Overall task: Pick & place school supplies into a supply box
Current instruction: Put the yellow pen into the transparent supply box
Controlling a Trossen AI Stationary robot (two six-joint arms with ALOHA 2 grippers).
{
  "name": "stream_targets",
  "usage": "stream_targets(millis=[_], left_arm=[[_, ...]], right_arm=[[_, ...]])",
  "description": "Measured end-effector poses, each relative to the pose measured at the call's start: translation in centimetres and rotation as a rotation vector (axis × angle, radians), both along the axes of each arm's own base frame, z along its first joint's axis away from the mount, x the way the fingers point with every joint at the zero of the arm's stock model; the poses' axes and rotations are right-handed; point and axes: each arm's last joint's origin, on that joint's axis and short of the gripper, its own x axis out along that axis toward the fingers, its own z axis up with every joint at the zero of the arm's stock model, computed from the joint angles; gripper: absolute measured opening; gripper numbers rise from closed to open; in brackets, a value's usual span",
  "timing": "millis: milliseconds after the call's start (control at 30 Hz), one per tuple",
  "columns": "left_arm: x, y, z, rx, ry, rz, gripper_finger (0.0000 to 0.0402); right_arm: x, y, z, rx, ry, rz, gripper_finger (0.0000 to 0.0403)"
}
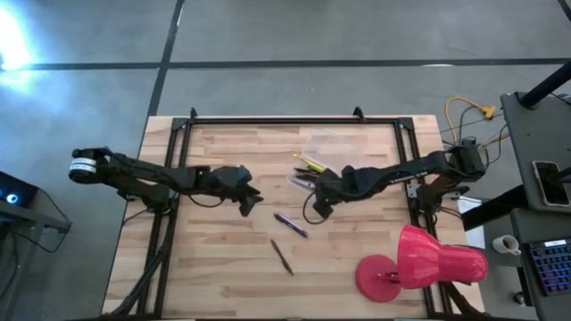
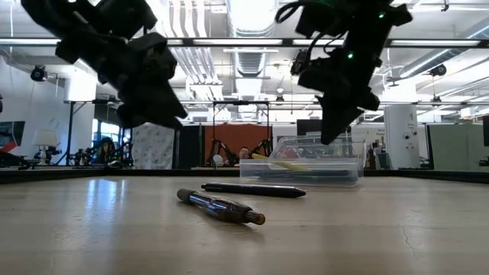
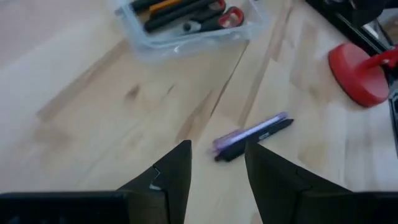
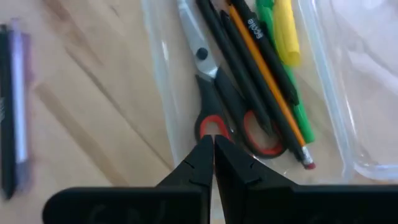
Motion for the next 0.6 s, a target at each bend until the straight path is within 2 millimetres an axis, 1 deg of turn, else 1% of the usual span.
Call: stream_targets(millis=[67, 167, 267, 367, 467, 500, 600], left_arm=[[0.5, 0.2, 0.4, 0.027, 0.012, 0.009, 0.0134], [1.7, 1.6, 1.0, 0.088, 0.048, 0.131, 0.0134], [3.5, 4.3, 1.7, 0.123, 0.051, 0.268, 0.0134], [5.4, 8.0, 1.6, 0.121, 0.086, 0.356, 0.0134], [7.7, 11.5, 0.8, 0.071, 0.115, 0.341, 0.0134], [8.5, 12.4, 0.5, 0.06, 0.129, 0.321, 0.0133], [10.9, 14.1, -0.4, 0.075, 0.221, 0.277, 0.0126]], right_arm=[[-0.4, 0.8, 0.0, 0.004, -0.007, 0.009, 0.0008], [-1.0, 1.7, -0.3, 0.022, -0.011, -0.009, 0.0008], [-1.3, 2.5, 0.0, 0.014, -0.041, -0.035, 0.0008], [-1.6, 3.6, 0.2, 0.012, -0.072, -0.054, 0.0008], [-1.9, 4.5, 0.6, 0.008, -0.107, -0.084, 0.0008], [-2.0, 4.8, 0.7, 0.008, -0.116, -0.093, 0.0008], [-2.2, 5.6, 0.7, 0.013, -0.134, -0.112, 0.0009]])
